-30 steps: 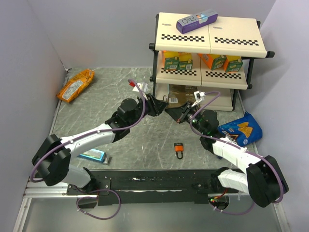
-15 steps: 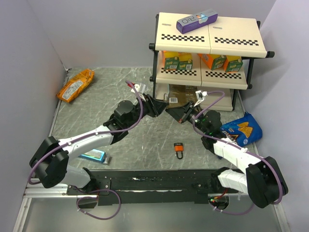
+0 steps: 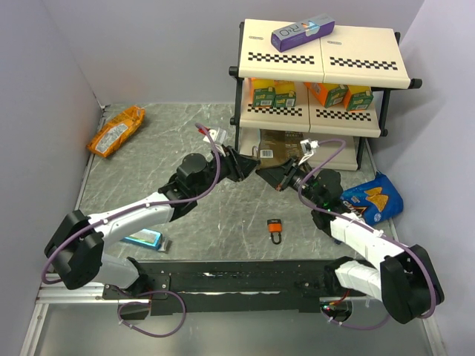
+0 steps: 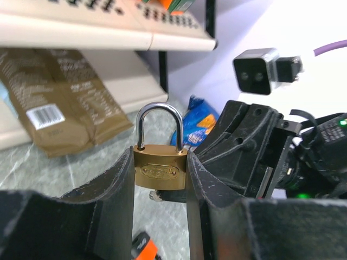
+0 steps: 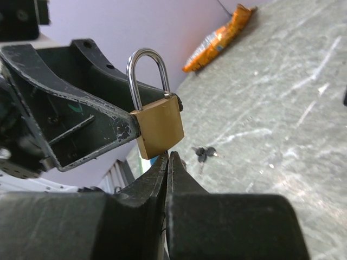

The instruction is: Unlock with the key

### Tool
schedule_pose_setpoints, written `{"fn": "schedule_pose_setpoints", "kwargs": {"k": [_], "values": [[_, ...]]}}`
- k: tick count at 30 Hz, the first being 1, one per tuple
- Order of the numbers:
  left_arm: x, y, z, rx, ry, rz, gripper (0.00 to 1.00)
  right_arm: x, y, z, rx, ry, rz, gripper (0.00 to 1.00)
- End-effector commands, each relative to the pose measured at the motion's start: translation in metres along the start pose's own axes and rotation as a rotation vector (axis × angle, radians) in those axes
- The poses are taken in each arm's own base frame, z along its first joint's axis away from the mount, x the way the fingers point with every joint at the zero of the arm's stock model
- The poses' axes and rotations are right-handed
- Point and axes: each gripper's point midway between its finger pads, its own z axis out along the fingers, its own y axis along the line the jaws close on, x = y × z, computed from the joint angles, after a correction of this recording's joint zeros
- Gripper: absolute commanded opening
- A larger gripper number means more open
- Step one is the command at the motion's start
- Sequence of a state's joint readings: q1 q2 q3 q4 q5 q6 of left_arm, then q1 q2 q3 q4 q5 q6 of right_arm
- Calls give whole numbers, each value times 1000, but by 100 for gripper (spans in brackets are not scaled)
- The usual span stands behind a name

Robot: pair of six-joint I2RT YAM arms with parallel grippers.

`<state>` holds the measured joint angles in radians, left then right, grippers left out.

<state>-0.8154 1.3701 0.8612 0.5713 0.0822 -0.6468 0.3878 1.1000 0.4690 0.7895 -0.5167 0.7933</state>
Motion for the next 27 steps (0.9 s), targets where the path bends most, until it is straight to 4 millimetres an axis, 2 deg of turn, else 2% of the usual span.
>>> {"fn": "schedule_pose_setpoints", "kwargs": {"k": [1,6,7,9,10,13,17,20,22,23,24,27], "values": [[86,-33,-27,68,374,-53,1,-57,-6,0,91,-211,-136,11],[86,-16,-21,-11,376,-36,1,-25,-22,-11,146,-122,-153,26],[86,-13,-20,-19,377,-37,1,-14,-27,-15,155,-94,-144,36],[84,-5,-18,-43,374,-35,1,-6,-30,-20,160,-77,-142,47],[84,0,-18,-58,370,-32,1,0,-32,-26,166,-72,-139,56],[82,16,-15,-100,363,-31,1,6,-33,-35,175,-72,-139,66],[76,25,-11,-74,360,-55,1,14,-35,-46,189,-55,-155,70],[76,18,-9,-2,396,7,1,12,-26,-55,178,-56,-200,76],[76,8,-11,54,423,31,1,1,-4,-58,127,-64,-261,80],[76,6,-13,77,428,59,1,0,-1,-60,117,-43,-306,81],[77,-1,-16,119,446,70,1,-2,15,-62,69,-14,-331,82],[77,-8,-30,192,474,100,1,-1,34,-64,2,68,-404,84]]}}
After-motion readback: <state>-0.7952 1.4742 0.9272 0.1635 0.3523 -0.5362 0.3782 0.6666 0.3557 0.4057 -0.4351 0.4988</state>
